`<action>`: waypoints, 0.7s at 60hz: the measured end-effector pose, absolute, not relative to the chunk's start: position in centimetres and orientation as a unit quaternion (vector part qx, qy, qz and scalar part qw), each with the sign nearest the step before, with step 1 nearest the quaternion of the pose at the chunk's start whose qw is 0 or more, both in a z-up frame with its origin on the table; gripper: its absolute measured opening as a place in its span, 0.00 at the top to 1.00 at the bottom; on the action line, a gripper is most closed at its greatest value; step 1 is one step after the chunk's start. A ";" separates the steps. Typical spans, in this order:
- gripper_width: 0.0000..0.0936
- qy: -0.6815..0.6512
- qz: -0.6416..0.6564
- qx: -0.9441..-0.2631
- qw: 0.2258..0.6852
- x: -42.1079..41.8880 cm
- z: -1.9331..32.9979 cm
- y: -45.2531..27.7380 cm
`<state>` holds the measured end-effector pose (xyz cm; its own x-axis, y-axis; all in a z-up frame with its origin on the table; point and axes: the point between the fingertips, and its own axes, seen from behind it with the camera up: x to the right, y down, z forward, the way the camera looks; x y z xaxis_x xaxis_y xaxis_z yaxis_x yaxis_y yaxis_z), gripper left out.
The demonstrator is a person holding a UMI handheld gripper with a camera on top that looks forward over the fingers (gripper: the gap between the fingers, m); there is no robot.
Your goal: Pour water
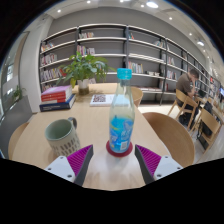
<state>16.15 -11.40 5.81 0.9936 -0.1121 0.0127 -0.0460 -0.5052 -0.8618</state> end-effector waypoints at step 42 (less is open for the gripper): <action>0.09 0.013 -0.012 -0.857 0.515 1.9 19.9 -19.1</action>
